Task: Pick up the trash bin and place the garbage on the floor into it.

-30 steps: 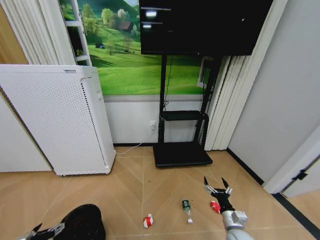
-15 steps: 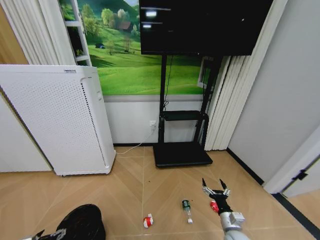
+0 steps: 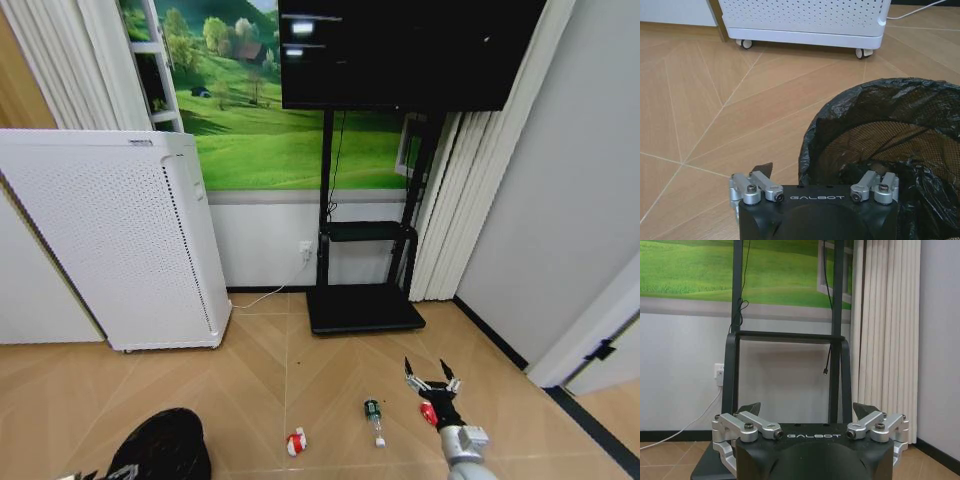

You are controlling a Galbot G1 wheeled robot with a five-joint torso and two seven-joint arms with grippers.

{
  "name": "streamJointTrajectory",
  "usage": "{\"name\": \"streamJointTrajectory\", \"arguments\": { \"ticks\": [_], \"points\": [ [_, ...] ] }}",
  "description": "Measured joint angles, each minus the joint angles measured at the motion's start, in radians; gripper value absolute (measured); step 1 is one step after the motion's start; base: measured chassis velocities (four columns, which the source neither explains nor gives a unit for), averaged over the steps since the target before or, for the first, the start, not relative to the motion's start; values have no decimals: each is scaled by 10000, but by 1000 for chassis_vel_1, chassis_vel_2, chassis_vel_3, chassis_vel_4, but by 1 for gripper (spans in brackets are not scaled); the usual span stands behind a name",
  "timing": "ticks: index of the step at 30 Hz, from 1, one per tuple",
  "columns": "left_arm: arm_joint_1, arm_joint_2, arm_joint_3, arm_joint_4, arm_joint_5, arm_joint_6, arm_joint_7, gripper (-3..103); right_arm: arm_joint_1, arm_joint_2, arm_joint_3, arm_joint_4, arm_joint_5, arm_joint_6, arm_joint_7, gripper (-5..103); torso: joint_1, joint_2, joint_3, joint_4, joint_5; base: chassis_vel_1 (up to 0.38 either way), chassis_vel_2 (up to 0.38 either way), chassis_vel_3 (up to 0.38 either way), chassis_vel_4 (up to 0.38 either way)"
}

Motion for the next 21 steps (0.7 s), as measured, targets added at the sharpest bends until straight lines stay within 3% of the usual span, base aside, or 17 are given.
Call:
{"name": "streamJointTrajectory", "arguments": {
  "ticks": [1, 4, 9, 10, 13, 15, 16, 17, 18, 21],
  "points": [
    [-71, -6, 34, 104, 67, -15, 77, 78, 1, 0, 0, -8, -1, 2, 1, 100, 0, 0, 0, 1, 0, 0, 0, 0, 0],
    [-125, -9, 58, 179, 122, -47, 146, 73, 10, -1, 2, -13, -2, 3, 4, 100, 0, 1, 0, 0, 4, 0, 0, 0, 0],
    [-228, -38, 109, 300, 229, -220, 279, 51, 83, -23, 21, -74, 15, 3, 13, 100, 0, 2, 1, 1, 3, 0, 0, 0, 0],
    [-228, -38, 109, 300, 229, -220, 279, 51, 83, -23, 21, -74, 15, 3, 13, 100, 0, 2, 1, 1, 3, 0, 0, 0, 0],
    [-260, -41, 114, 325, 237, -292, 292, 35, 116, -15, 13, -98, 15, 4, 14, 100, 0, 3, 2, 0, 1, 0, 0, 0, 0],
    [-260, -41, 114, 325, 237, -292, 292, 35, 116, -15, 13, -98, 15, 4, 14, 100, 0, 3, 2, 0, 1, 0, 0, 0, 0],
    [-271, -40, 114, 330, 239, -311, 321, 30, 119, -9, 3, -99, 14, 5, 15, 100, 0, 3, 2, 1, 0, 0, 0, 0, 0],
    [-320, -40, 115, 338, 288, -396, 296, 14, 129, 13, -24, -114, 0, 7, 17, 100, 0, 2, 2, 1, 0, 0, 0, 0, 0],
    [-348, -50, 131, 348, 340, -496, 286, 10, 139, 16, -26, -129, -6, 11, 20, 100, 1, 3, 2, 0, -4, 0, 0, 0, 0],
    [-364, -61, 146, 363, 413, -611, 286, 8, 141, 16, -27, -139, -7, 14, 20, 100, 1, 3, 2, 0, -2, 0, 0, 0, 0]
  ]
}}
